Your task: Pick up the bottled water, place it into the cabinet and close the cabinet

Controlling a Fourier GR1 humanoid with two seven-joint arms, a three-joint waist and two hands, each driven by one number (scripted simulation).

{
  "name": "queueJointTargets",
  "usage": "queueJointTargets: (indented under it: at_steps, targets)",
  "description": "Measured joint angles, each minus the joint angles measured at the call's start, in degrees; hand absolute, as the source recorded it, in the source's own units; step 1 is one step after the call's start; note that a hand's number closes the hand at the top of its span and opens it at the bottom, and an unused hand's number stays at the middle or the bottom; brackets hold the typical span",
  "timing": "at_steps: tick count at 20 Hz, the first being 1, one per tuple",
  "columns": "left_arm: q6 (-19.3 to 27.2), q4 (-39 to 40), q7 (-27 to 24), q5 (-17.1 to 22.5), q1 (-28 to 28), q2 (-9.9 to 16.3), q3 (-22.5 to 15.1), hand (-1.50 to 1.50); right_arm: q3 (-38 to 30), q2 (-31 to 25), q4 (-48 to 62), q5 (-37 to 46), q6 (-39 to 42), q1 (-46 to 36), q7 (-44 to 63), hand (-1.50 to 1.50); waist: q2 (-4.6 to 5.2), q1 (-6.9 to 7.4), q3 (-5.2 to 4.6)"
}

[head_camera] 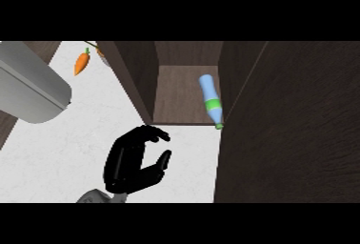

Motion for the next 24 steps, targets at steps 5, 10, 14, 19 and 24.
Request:
queueJointTargets:
  at_steps: [5,10,14,19,24]
  targets:
    - [-0.4,-7.4,-0.5,1.0,7.1,5.2,2.3,-1.5,5.1,-1.3,-1.6,3.7,2.3,0.4,-1.2,1.5,-0.1,-0.18,-0.04]
    - [-2.9,-13.1,-0.8,4.6,13.4,9.7,6.4,-1.5,11.6,-3.3,-2.0,4.8,4.6,1.9,-1.3,1.5,-0.21,-0.53,-0.12]
    - [-4.8,-16.3,-0.4,7.8,17.0,12.0,9.0,-1.5,16.7,-4.5,-2.1,5.5,5.2,0.6,0.6,1.5,-0.32,-0.26,-0.24]
    - [-7.0,-19.1,0.1,10.8,20.9,15.2,12.1,-1.5,18.7,-5.8,-2.2,6.3,4.1,-2.4,2.2,1.5,-0.65,0.56,-0.52]
    - [-10.6,-20.5,-0.6,12.8,24.6,18.4,15.1,-1.5,19.9,-6.1,-2.2,6.6,1.3,-3.7,3.0,1.5,-0.52,1.8,-0.74]
